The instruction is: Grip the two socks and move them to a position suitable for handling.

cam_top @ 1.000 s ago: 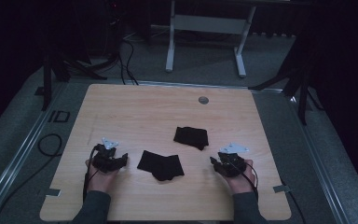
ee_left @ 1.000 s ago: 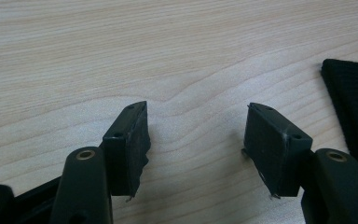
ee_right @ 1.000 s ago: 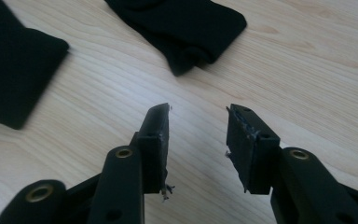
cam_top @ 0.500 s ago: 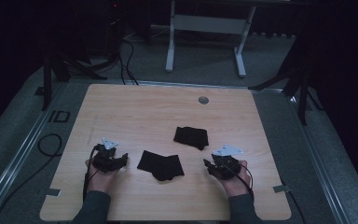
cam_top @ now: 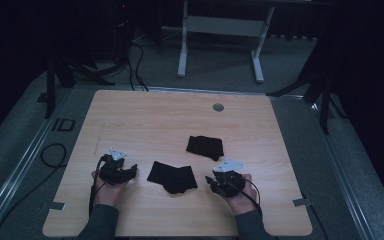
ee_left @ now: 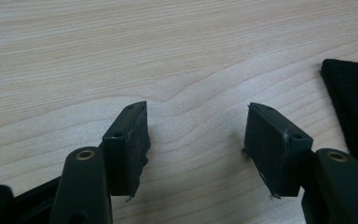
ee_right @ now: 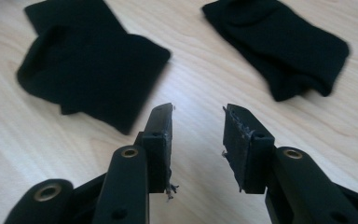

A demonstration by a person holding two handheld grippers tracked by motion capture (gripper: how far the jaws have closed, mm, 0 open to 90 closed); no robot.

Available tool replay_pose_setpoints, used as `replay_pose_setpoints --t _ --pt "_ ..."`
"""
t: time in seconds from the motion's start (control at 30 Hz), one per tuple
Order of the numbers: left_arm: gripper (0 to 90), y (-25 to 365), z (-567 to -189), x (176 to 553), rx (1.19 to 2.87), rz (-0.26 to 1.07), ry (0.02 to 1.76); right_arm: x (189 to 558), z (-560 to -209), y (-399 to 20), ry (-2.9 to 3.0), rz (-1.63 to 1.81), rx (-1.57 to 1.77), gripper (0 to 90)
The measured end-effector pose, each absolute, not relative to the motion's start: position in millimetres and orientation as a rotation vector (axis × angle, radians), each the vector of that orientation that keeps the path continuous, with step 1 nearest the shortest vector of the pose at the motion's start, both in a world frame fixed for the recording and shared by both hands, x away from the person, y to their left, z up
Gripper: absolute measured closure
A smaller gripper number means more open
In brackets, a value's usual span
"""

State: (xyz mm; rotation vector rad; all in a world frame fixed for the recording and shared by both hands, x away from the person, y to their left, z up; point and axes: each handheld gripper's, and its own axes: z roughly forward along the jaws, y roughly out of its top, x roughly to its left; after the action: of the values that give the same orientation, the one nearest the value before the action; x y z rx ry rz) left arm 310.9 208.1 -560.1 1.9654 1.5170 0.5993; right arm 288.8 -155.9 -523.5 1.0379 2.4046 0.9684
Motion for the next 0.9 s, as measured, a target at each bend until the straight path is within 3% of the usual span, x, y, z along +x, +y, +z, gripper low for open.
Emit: replay_pose_setpoints --t 0.53,0.9 --pt "40.4 208.6 -560.4 310.4 1.967 0.603 1.511 275.9 -526.3 -108.6 2.527 0.978 0.897 63.8" --pt "40.3 208.4 -560.7 310.1 1.965 0.605 1.511 278.5 -518.6 -69.0 2.585 0.998 0.776 59.6"
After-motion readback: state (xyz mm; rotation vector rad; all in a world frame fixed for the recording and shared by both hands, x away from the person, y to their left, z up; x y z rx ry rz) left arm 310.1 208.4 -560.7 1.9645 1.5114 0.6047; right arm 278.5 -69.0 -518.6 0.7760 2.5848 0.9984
